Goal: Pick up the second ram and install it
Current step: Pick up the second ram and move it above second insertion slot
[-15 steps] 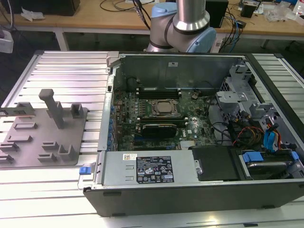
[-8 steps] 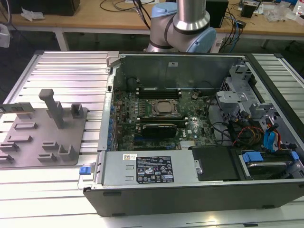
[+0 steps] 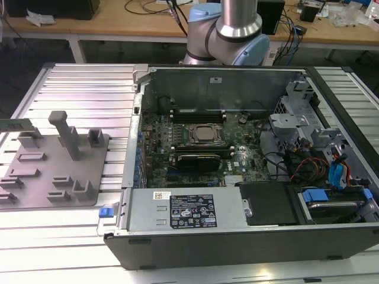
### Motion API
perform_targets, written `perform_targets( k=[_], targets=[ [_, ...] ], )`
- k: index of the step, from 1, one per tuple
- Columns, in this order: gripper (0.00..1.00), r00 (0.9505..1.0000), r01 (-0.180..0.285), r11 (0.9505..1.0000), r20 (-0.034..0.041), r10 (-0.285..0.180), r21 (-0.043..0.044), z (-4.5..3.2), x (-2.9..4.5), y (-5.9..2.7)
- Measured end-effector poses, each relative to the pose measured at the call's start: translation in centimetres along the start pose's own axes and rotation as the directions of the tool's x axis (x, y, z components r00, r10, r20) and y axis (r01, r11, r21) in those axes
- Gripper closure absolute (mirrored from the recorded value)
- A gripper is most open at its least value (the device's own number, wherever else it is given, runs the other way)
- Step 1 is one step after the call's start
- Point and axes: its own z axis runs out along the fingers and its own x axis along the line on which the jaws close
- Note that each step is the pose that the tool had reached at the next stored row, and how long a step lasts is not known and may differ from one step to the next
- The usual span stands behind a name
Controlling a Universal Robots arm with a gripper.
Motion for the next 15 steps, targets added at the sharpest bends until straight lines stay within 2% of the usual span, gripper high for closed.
perform_targets(
  k=[5,11,15],
  targets=[
    [0.90,1.0000,0.001,1.0000,0.0000,-0.001,-0.0001,-1.57,-0.03,0.02],
    [0.90,1.0000,0.003,1.0000,0.0000,-0.003,0.0000,-4.71,-0.11,0.06],
    [0.90,1.0000,0.003,1.0000,-0.0001,-0.003,-0.0001,-6.00,-0.13,0.08]
  ],
)
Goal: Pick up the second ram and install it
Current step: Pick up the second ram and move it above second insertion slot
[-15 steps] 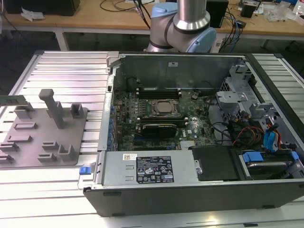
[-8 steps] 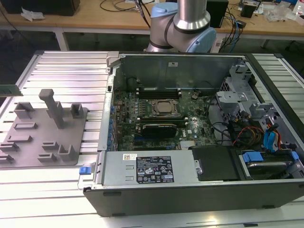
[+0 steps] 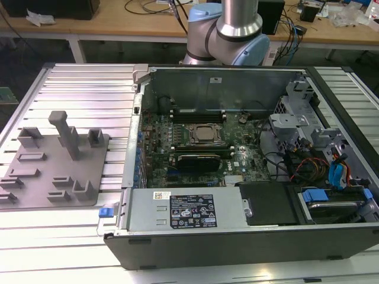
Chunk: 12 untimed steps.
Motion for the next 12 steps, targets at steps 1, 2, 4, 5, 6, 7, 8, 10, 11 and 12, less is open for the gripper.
perform_targets(
  k=[1,2,4,5,6,7,8,10,11,12],
  targets=[
    [0.90,1.0000,0.000,1.0000,0.0001,0.000,0.0000,-0.50,-0.01,0.00],
    [0.90,1.0000,0.000,1.0000,0.0000,0.000,-0.0001,-0.90,-0.02,0.01],
    [0.90,1.0000,0.001,1.0000,0.0000,-0.001,0.0000,-1.57,-0.04,0.02],
    [0.90,1.0000,0.001,1.0000,0.0001,-0.001,0.0001,-1.57,-0.04,0.01],
    [0.90,1.0000,0.001,1.0000,0.0000,-0.001,-0.0001,-1.59,-0.04,0.01],
    [0.90,1.0000,0.001,1.0000,-0.0002,-0.001,-0.0005,-1.61,-0.03,-0.14],
    [0.90,1.0000,0.001,1.0000,0.0000,-0.001,0.0000,-1.59,-0.02,-0.59],
    [0.90,1.0000,0.001,1.0000,-0.0001,-0.001,-0.0002,-1.61,0.01,-1.69],
    [0.90,1.0000,0.001,1.0000,0.0000,-0.001,-0.0001,-1.61,0.02,-2.07],
    [0.90,1.0000,0.001,1.0000,-0.0001,-0.001,-0.0002,-1.64,0.07,-3.57]
  ],
)
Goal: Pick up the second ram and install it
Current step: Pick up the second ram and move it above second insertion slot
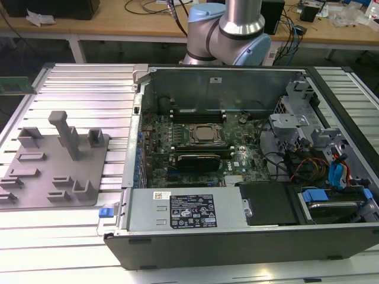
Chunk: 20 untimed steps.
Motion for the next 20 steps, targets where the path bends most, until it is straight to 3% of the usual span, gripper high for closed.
perform_targets(
  k=[2,6,10,16,20],
  targets=[
    [0.90,1.0000,0.000,1.0000,0.0001,0.000,0.0001,-0.02,0.05,-1.81],
    [0.90,1.0000,0.000,1.0000,0.0002,0.000,0.0002,-0.05,0.12,-4.27],
    [0.90,1.0000,0.000,1.0000,0.0002,0.000,0.0002,-0.10,0.25,-8.30],
    [0.90,1.0000,0.000,1.0000,0.0000,0.000,0.0001,-0.17,0.38,-12.88],
    [0.90,1.0000,0.000,1.0000,0.0000,0.000,0.0000,-0.22,0.49,-16.72]
  ],
)
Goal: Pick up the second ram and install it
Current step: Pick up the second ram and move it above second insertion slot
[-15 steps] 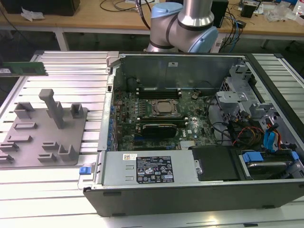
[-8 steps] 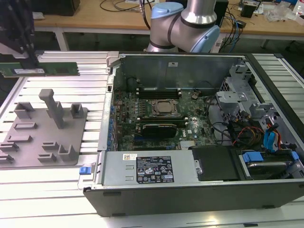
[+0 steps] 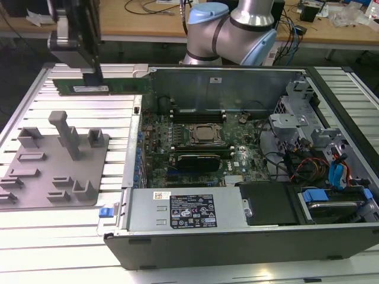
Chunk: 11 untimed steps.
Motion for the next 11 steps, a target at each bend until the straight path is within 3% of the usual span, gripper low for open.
perform_targets(
  k=[5,6,9,11],
  targets=[
    [0.90,1.0000,0.000,1.0000,0.0000,0.000,0.0000,-0.04,0.12,-4.07],
    [0.90,1.0000,0.000,1.0000,0.0001,0.000,0.0000,-0.05,0.15,-5.25],
    [0.90,1.0000,0.000,1.0000,0.0000,0.000,-0.0001,-0.07,0.20,-6.84],
    [0.90,1.0000,0.000,1.0000,0.0001,0.000,0.0000,-0.07,0.26,-8.64]
  ],
)
